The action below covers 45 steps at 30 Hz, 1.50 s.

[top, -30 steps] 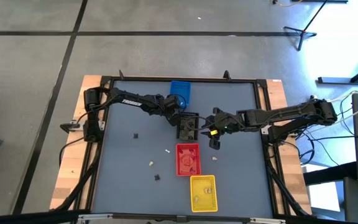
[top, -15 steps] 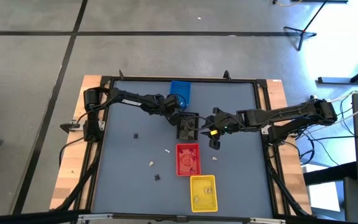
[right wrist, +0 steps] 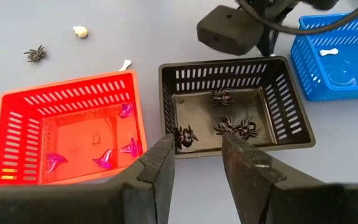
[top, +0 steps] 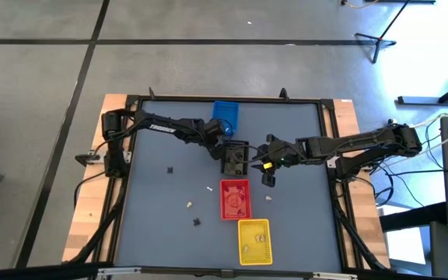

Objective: Sort Halloween decoration
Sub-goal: Put the white bone toy into the blue bin

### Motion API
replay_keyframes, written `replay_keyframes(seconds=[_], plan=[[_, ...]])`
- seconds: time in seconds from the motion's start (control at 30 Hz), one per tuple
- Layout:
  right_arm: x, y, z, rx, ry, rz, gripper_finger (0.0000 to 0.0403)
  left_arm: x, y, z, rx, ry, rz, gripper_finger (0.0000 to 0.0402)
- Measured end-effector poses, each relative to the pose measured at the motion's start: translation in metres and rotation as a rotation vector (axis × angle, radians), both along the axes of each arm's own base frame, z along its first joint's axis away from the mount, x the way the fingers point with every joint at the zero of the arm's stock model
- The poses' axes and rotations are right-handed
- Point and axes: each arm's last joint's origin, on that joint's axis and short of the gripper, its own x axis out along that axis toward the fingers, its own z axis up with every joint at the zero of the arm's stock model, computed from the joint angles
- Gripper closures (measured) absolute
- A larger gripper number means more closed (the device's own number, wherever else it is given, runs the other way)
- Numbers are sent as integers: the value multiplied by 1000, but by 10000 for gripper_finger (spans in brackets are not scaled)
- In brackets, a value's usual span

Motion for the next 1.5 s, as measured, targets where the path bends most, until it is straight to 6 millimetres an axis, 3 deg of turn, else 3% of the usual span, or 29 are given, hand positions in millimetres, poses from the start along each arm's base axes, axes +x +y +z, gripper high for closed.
replay_keyframes(seconds=[0.63,0.97,1.27,1.5], plan=[[0,0,0,0,0,0,269,-1,-5,18,-58,-62,-46,401],[0,0,0,1,-3,0,269,-11,-3,50,-14,-126,-53,401],[0,0,0,1,0,0,269,-9,28,67,120,-293,57,401],[0,0,0,0,-1,0,269,-13,44,69,114,-339,81,401]])
